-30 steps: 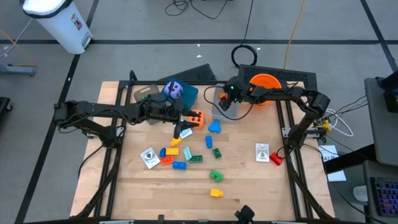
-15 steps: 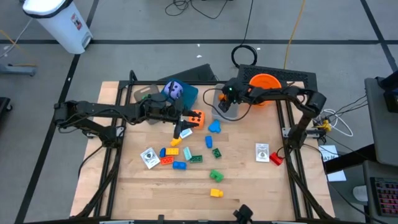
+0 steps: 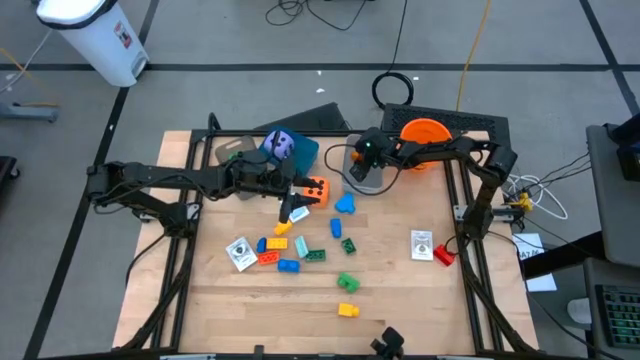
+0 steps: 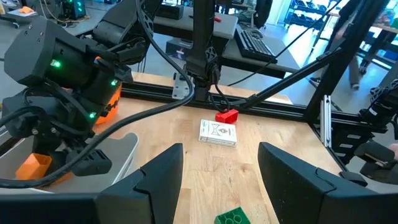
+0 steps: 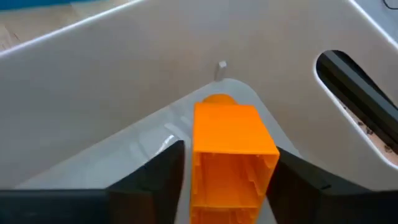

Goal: Pick & Place Toys
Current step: Put the orange game piece into the black bin

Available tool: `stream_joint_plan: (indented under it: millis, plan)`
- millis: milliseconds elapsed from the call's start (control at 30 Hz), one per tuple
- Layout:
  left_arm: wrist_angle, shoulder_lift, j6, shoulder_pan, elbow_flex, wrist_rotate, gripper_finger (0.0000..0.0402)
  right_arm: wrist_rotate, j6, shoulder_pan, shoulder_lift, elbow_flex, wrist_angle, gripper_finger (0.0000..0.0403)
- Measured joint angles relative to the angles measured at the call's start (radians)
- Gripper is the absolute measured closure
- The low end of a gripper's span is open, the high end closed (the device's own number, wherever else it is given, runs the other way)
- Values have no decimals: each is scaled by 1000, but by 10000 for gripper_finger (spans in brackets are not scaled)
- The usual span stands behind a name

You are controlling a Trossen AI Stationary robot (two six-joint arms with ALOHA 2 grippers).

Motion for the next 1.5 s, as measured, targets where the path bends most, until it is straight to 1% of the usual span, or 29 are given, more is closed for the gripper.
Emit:
stream_joint_plan:
  millis: [67,133,333,433,633,800,900,1000,1133,1233,1400,1500]
  plan:
    - [0,0,0,0,0,0,188,0,-8,0,0,0,2,255]
    - [-1,0,0,0,0,0,188,0,-19,0,0,0,2,278]
    - [-5,0,0,0,0,0,188,0,-33,0,-41,0,-2,278]
    - [-6,0,0,3,0,0,188,0,-49,0,-110,0,-15,278]
    - [-2,0,0,33,0,0,188,-5,-45,22,-324,0,-27,268]
    - [4,0,0,71,0,0,188,-116,-43,67,-494,1,-13,269]
    - [28,0,0,90,0,-1,188,-197,-21,105,-561,0,16,269]
    - [71,0,1,98,0,-1,188,-264,8,151,-597,-27,111,269]
    - [118,0,10,91,0,0,188,-337,49,220,-596,-93,283,269]
    - [137,0,10,82,1,1,188,-340,54,272,-572,-136,422,269]
    - [158,3,9,55,1,-22,188,-339,61,336,-521,-170,584,269]
    - [192,29,6,37,1,-41,188,-339,60,368,-483,-173,658,269]
